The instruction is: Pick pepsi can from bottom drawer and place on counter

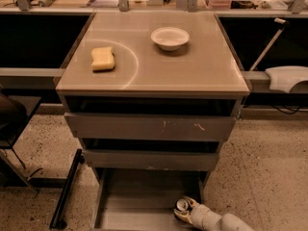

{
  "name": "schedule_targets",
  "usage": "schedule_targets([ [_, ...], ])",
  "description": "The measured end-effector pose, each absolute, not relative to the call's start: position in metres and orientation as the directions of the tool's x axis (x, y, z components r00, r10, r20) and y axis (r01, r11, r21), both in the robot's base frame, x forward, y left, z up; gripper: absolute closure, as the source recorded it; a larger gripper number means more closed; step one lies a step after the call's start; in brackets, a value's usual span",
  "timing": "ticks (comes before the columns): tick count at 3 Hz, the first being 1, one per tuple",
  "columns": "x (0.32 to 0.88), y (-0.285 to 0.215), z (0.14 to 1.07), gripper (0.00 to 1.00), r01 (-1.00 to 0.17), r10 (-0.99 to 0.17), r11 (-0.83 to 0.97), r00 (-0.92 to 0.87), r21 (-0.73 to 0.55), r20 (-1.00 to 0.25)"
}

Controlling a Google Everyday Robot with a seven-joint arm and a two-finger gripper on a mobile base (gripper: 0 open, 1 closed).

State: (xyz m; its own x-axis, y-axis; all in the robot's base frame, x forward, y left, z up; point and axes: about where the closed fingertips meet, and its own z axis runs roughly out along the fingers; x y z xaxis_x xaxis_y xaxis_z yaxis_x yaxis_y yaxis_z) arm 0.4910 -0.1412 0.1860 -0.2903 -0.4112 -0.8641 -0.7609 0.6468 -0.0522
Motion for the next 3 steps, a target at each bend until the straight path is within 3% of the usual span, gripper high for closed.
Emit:
schedule_targets([
  [1, 0.486, -0.149, 0.216, 1.00, -0.757, -0.399, 0.652, -0.287, -0.050, -0.871],
  [3, 0.452, -0.182, 0.375, 1.00, -0.725, -0.488, 0.655, -0.190, -0.213, -0.852],
])
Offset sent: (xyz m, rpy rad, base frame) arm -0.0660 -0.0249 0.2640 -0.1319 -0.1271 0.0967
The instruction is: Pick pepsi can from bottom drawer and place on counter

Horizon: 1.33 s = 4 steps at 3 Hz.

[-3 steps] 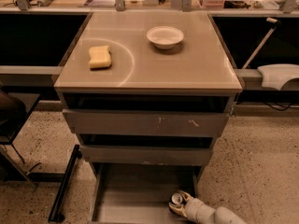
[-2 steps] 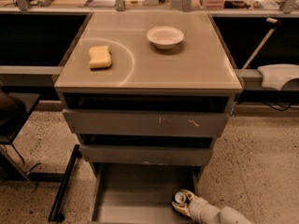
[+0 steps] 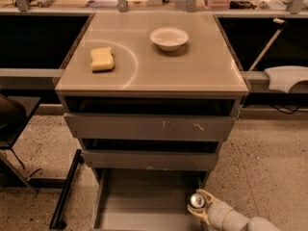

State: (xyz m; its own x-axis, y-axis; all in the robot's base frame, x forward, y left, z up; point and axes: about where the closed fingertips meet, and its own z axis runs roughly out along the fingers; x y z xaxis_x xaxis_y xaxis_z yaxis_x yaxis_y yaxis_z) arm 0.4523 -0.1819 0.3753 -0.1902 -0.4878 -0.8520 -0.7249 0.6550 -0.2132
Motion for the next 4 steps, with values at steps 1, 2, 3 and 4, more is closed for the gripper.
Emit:
schedule_targets([
  [1, 0.409, -0.172, 0.467, 1.00, -0.721, -0.523, 0.628, -0.111, -0.293, -0.845],
  [2, 0.347, -0.126, 0.557, 1.00, -0.770, -0.531, 0.544, -0.007, -0.334, -0.847],
  [3, 0.313, -0.096, 0.652, 1.00, -0.789, -0.546, 0.465, 0.101, -0.401, -0.832],
  [4, 0.296, -0.078, 0.684, 1.00, -0.804, -0.577, 0.400, 0.152, -0.440, -0.802],
])
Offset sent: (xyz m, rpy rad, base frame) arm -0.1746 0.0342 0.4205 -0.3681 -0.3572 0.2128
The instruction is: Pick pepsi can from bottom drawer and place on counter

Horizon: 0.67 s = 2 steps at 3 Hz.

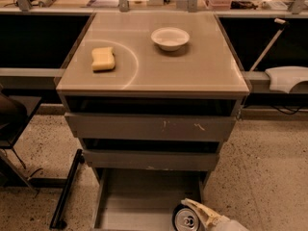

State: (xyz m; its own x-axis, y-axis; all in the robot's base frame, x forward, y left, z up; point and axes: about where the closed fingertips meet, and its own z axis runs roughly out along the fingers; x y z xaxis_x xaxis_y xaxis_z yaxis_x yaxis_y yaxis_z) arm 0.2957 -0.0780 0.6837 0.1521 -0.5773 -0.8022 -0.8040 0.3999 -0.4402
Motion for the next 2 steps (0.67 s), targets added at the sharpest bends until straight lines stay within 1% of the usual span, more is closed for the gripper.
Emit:
schedule_targets([
  [1, 0.296, -0.078, 0.684, 1.00, -0.804, -0.577, 0.399, 0.153, -0.440, -0.802],
  [2, 0.296, -0.071, 0.737, 1.00, -0.788, -0.591, 0.372, 0.207, -0.491, -0.780],
])
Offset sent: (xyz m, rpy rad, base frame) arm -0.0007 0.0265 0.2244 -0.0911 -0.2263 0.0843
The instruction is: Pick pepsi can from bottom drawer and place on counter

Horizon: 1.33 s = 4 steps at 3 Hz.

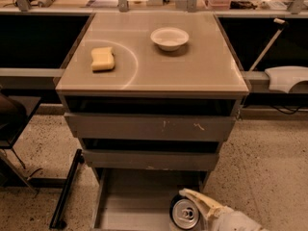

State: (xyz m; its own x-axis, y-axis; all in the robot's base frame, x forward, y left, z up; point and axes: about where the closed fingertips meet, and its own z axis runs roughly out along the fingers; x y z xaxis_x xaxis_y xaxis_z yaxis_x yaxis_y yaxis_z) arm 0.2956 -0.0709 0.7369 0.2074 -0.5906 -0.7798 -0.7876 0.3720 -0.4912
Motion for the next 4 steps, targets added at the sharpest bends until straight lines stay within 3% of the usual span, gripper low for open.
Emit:
schedule_targets([
  [2, 0.312, 0.012, 0.963, 1.00, -0.668, -0.650, 0.151, 0.489, -0.729, -0.582],
  [4, 0.307, 0.028, 1.006, 1.00, -0.629, -0.634, 0.101, 0.556, -0.770, -0.538],
])
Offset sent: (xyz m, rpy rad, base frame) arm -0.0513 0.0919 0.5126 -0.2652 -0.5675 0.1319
